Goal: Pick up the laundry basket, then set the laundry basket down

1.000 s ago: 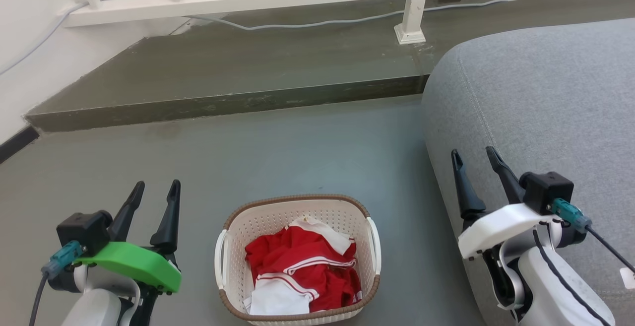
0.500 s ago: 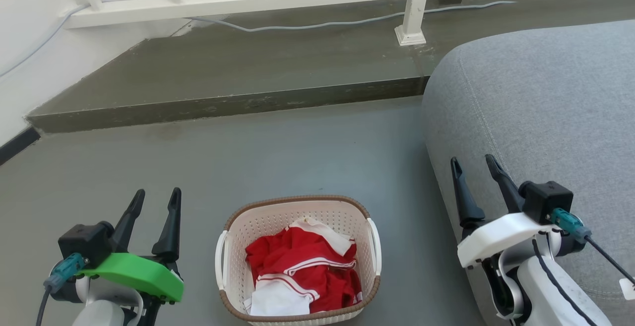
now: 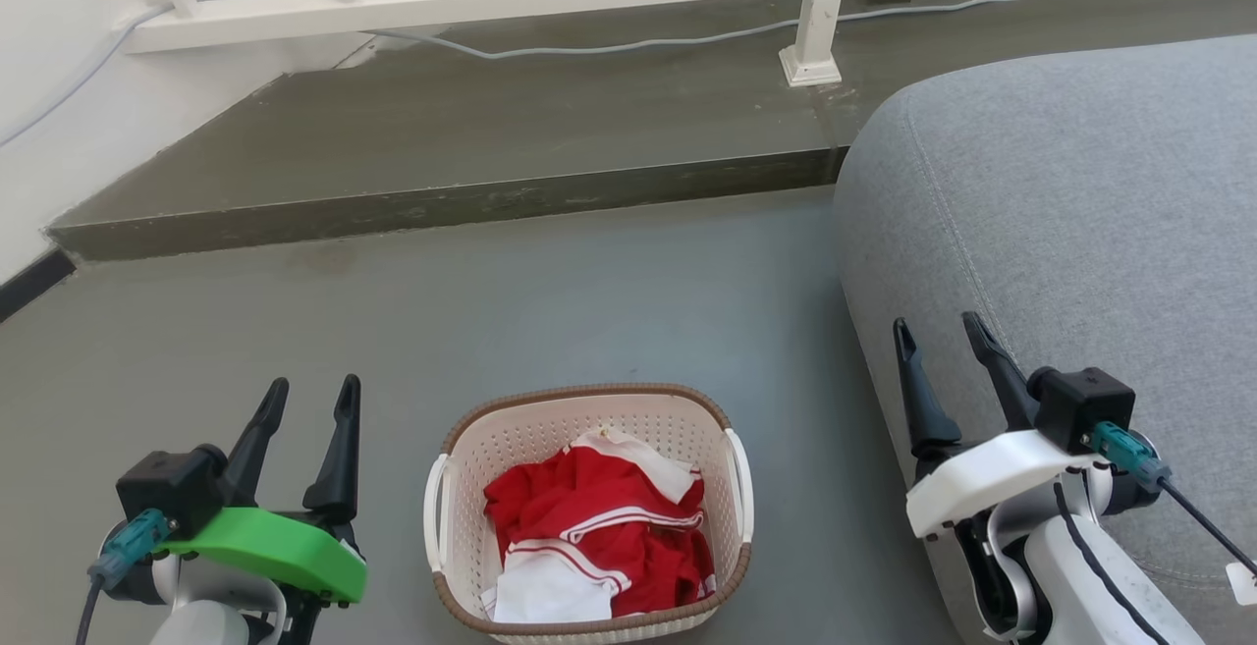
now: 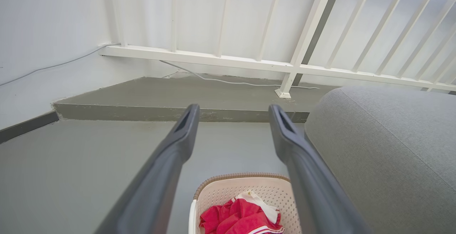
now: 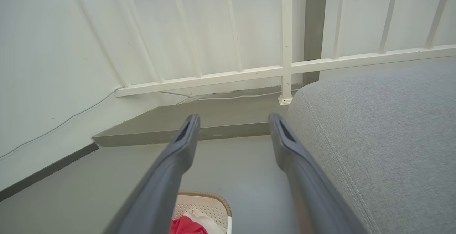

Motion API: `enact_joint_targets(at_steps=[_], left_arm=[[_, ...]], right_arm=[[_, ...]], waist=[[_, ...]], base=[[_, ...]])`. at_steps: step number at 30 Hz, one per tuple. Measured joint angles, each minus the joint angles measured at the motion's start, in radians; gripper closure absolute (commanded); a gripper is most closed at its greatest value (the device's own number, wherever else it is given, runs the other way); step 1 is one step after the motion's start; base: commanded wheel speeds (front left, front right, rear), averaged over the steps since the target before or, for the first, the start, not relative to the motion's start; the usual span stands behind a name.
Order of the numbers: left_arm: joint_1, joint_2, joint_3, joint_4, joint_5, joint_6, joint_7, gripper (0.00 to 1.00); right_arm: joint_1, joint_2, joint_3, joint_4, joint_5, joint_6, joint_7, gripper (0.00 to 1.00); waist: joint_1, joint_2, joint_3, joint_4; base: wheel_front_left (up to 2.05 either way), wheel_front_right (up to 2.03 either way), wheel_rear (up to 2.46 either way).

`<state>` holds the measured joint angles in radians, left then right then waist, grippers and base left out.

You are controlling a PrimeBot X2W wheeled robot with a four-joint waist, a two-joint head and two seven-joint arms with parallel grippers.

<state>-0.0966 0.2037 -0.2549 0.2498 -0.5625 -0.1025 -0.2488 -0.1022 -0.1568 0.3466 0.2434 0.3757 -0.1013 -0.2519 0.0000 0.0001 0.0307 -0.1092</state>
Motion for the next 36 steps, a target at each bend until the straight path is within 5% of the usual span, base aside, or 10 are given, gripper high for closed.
enact_joint_targets(at_steps=[6,7,17,36], left_arm=[[0.010,-0.009,0.010,-0.001,0.016,-0.007,0.000,0.00],[0.012,-0.011,0.012,-0.001,0.016,-0.007,0.000,1.00],[0.056,-0.054,-0.005,0.061,-0.002,-0.007,0.011,1.00],[0.056,-0.069,0.057,0.058,-0.215,-0.007,0.074,1.00]], right_arm=[[0.008,0.005,-0.008,-0.001,-0.007,0.007,0.000,0.00],[0.008,0.006,-0.009,-0.001,-0.008,0.009,0.000,1.00],[0.072,0.028,-0.006,0.056,0.014,0.013,0.003,1.00],[0.071,0.041,-0.086,0.041,0.266,0.051,0.063,1.00]], waist=[[0.0000,0.0000,0.002,0.000],[0.0000,0.0000,0.002,0.000],[0.0000,0.0000,0.002,0.002],[0.0000,0.0000,-0.004,0.025]], base=[[0.00,0.00,0.00],[0.00,0.00,0.00],[0.00,0.00,0.00],[0.00,0.00,0.00]])
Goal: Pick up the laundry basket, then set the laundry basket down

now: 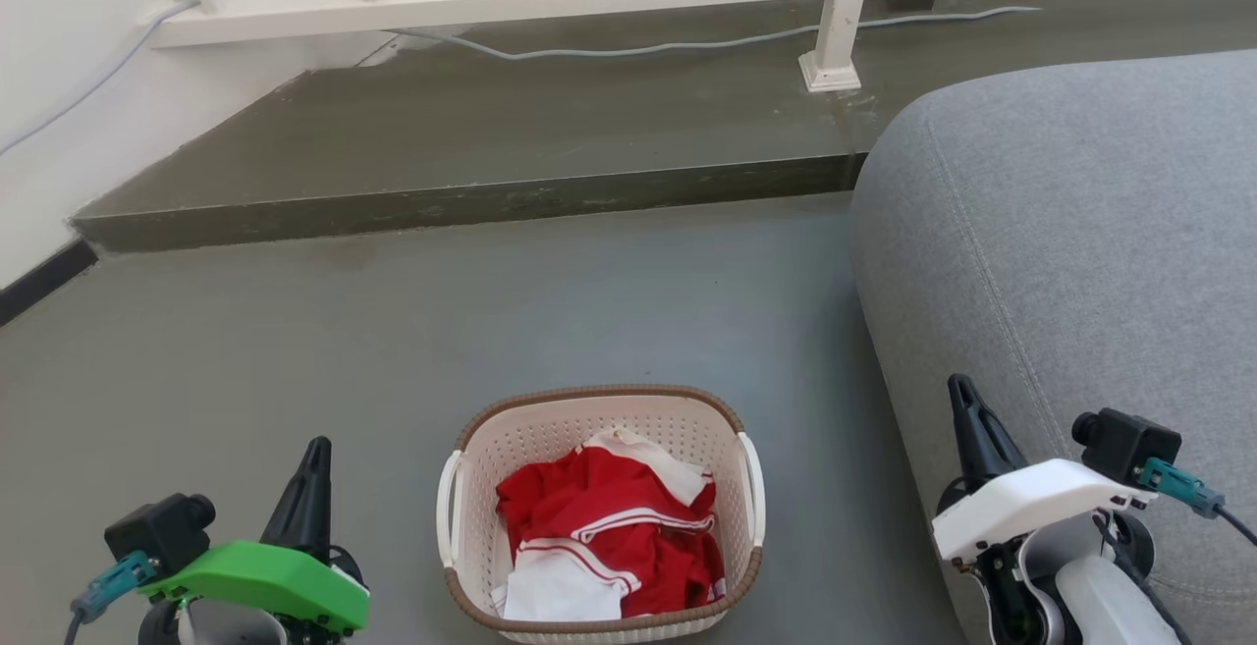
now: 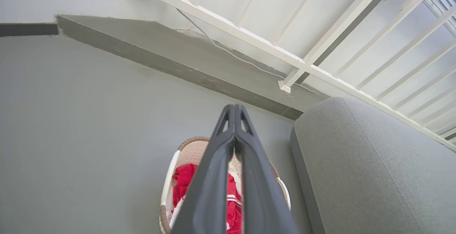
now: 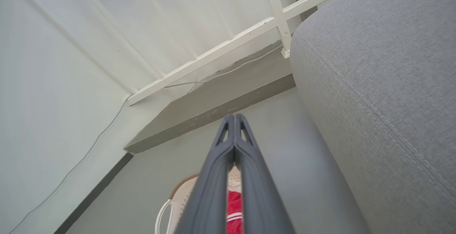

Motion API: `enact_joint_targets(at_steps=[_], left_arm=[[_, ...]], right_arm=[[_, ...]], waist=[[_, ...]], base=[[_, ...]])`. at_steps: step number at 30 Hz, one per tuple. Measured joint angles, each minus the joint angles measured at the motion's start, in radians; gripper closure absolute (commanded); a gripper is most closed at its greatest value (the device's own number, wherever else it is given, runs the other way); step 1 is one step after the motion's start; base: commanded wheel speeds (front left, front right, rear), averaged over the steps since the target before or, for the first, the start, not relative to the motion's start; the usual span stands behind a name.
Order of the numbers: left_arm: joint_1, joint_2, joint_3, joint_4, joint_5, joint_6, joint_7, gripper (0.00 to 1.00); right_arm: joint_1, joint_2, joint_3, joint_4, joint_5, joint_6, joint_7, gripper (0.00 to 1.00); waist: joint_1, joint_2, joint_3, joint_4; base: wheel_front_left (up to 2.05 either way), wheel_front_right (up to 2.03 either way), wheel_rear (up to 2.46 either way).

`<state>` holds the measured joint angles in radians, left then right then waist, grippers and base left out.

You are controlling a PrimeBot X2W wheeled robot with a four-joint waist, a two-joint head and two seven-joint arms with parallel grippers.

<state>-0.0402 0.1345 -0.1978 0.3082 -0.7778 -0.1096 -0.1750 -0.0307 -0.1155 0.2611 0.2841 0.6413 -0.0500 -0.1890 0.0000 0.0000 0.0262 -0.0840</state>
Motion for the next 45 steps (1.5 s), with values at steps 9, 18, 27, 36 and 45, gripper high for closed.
enact_joint_targets(at_steps=[9,18,27,36,45], left_arm=[[0.000,-0.017,0.030,-0.002,-0.087,0.000,0.037,1.00],[0.000,-0.025,0.060,-0.004,-0.188,0.000,0.066,1.00],[-0.001,-0.032,0.091,-0.006,-0.277,-0.001,0.100,1.00],[-0.001,-0.044,0.116,-0.009,-0.360,-0.002,0.123,1.00],[-0.002,-0.054,0.151,-0.016,-0.464,-0.006,0.162,1.00]], right_arm=[[0.000,0.007,-0.040,-0.003,0.114,0.016,0.032,1.00],[-0.001,0.011,-0.080,-0.004,0.228,0.035,0.063,1.00],[-0.002,0.015,-0.120,-0.004,0.342,0.053,0.089,1.00],[-0.002,0.020,-0.155,-0.004,0.439,0.073,0.120,1.00],[-0.004,0.023,-0.198,-0.004,0.564,0.094,0.151,1.00]], waist=[[0.0000,0.0000,-0.003,0.010],[0.0000,0.0000,-0.005,0.019],[0.0000,0.0000,-0.008,0.029],[0.0000,0.0000,-0.010,0.037],[0.0000,0.0000,-0.013,0.048]], base=[[0.00,0.00,0.00],[0.00,0.00,0.00],[0.00,0.00,0.00],[0.00,0.00,0.00],[0.00,0.00,0.00]])
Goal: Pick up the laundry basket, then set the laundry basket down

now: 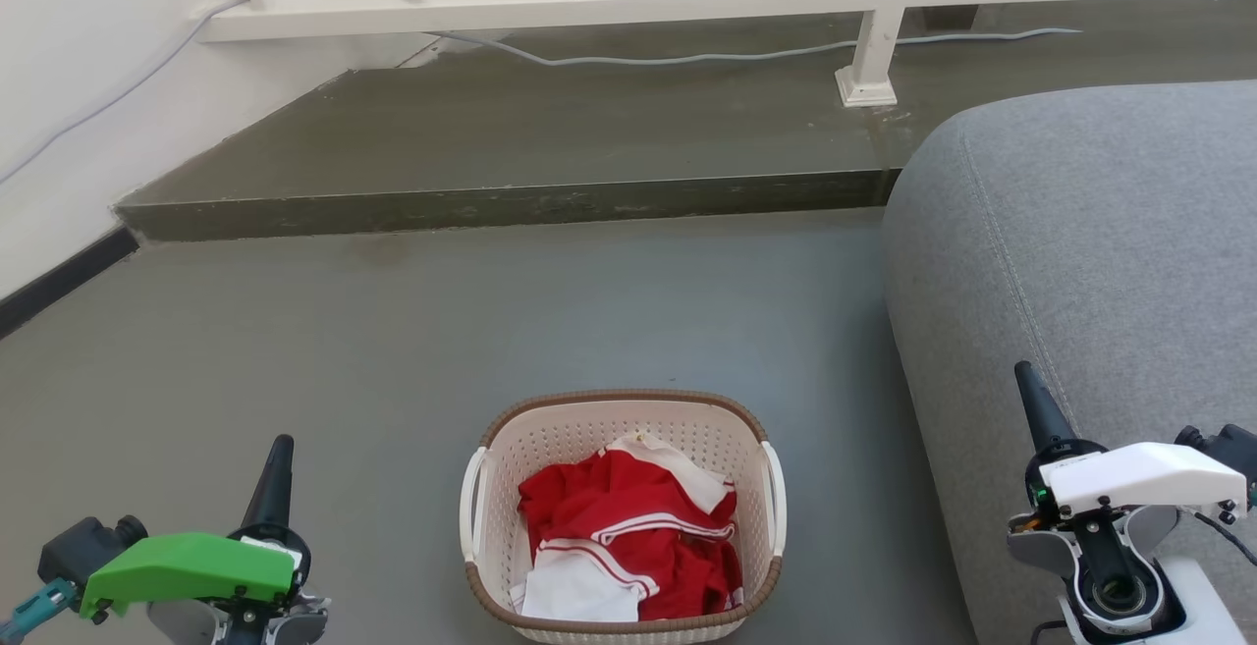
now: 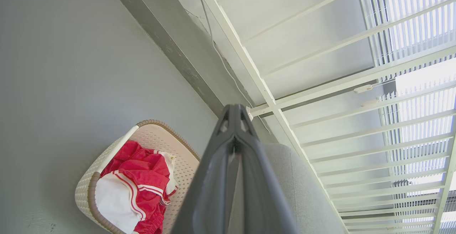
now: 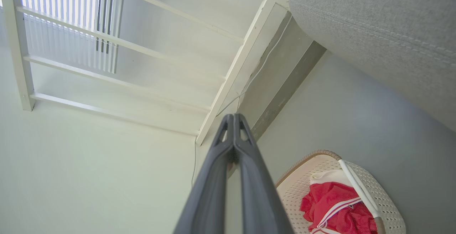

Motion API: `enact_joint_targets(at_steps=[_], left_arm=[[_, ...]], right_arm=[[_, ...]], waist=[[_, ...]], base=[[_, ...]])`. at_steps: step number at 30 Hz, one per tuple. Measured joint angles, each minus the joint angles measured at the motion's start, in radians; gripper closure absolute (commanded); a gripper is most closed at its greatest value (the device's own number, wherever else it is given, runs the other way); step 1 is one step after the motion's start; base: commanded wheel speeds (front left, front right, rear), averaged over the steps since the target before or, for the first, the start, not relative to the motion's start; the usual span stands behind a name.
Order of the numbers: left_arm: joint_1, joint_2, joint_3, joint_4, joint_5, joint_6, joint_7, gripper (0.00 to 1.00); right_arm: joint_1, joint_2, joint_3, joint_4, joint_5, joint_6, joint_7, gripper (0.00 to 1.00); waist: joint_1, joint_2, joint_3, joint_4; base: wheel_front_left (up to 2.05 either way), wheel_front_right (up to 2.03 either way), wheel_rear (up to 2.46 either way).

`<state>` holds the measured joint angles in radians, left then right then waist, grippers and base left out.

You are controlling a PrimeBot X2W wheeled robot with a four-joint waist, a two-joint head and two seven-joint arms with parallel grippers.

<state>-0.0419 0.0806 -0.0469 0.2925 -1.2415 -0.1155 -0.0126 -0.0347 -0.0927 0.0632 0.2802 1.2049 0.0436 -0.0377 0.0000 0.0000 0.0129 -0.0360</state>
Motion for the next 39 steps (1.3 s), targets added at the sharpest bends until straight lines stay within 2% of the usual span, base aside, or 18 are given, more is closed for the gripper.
enact_joint_targets(at_steps=[32,39], left_arm=[[-0.014,-0.034,0.111,-0.011,-0.331,-0.005,0.107,1.00],[-0.015,-0.036,0.118,-0.012,-0.365,-0.007,0.118,1.00]], right_arm=[[-0.019,0.023,-0.139,0.000,0.398,0.067,0.100,1.00],[-0.020,0.026,-0.153,0.000,0.433,0.071,0.109,1.00]], waist=[[0.0000,0.0000,-0.009,0.034],[0.0000,0.0000,-0.010,0.036]], base=[[0.00,0.00,0.00],[0.00,0.00,0.00]])
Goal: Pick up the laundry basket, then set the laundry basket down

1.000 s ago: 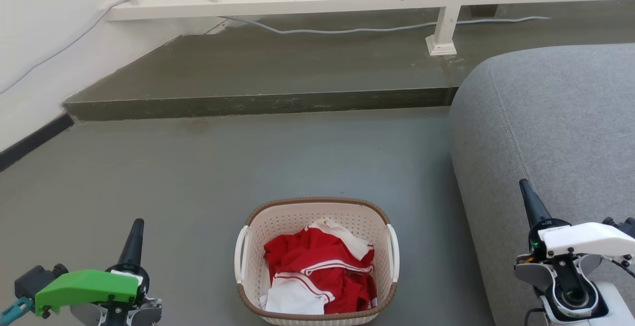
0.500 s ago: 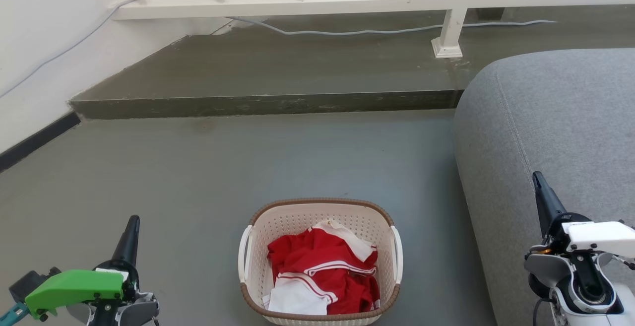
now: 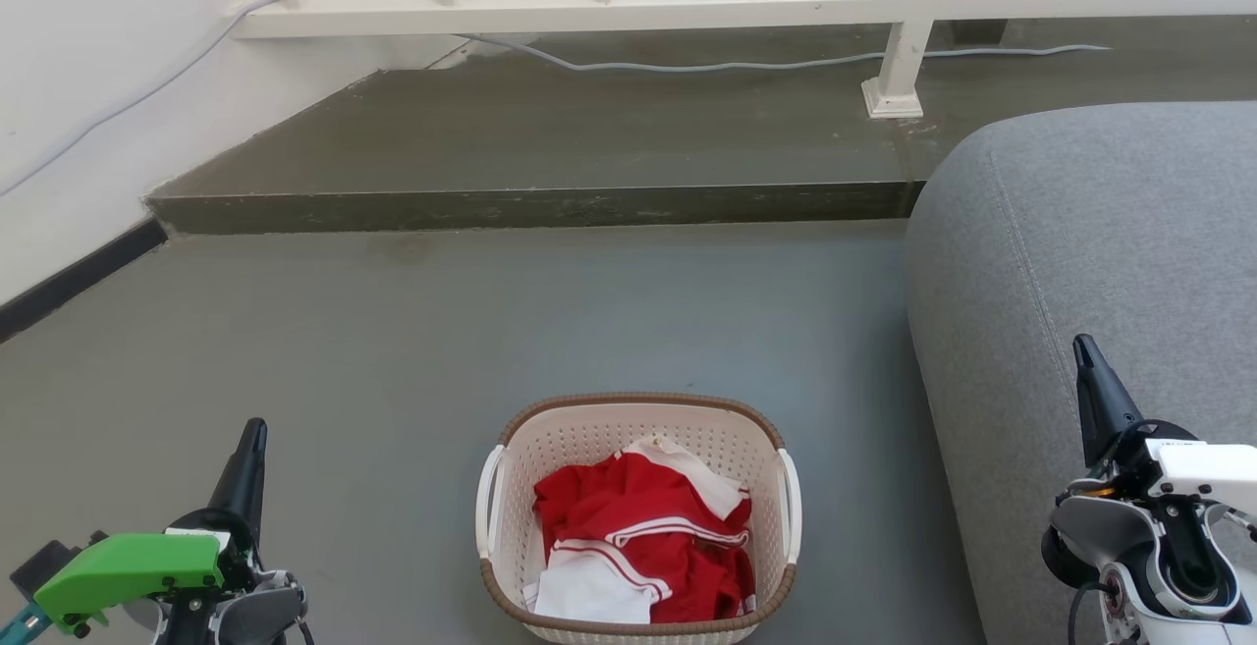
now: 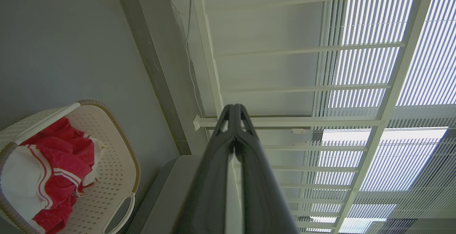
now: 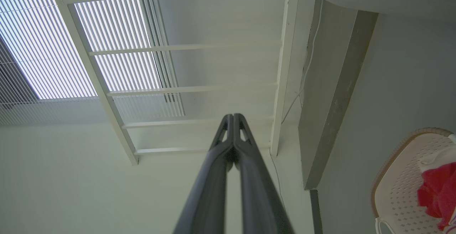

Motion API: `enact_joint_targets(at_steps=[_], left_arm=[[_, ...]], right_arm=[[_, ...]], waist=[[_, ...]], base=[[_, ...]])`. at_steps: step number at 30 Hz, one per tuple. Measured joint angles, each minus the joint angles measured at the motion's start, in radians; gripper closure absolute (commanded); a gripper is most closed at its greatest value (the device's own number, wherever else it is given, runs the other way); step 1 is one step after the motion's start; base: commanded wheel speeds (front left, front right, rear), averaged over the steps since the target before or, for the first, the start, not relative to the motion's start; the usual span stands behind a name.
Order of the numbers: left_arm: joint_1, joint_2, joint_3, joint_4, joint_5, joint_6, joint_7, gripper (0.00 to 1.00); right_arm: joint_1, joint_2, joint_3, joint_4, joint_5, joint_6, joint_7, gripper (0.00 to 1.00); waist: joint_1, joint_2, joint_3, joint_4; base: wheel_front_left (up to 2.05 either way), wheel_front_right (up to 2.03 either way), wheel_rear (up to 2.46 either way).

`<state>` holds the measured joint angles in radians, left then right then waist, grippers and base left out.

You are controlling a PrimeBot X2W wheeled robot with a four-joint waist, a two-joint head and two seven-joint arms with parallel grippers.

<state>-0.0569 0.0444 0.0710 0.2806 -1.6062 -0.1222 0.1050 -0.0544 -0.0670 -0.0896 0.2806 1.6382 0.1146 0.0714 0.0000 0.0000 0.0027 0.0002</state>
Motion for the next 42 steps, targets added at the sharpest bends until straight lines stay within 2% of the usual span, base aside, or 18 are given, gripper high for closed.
enact_joint_targets(at_steps=[42], left_arm=[[0.000,-0.001,0.001,-0.002,0.000,0.000,0.000,1.00]], right_arm=[[-0.001,0.001,-0.002,0.002,0.000,0.003,0.000,1.00]], waist=[[0.0000,0.0000,0.000,0.000]], base=[[0.00,0.00,0.00]])
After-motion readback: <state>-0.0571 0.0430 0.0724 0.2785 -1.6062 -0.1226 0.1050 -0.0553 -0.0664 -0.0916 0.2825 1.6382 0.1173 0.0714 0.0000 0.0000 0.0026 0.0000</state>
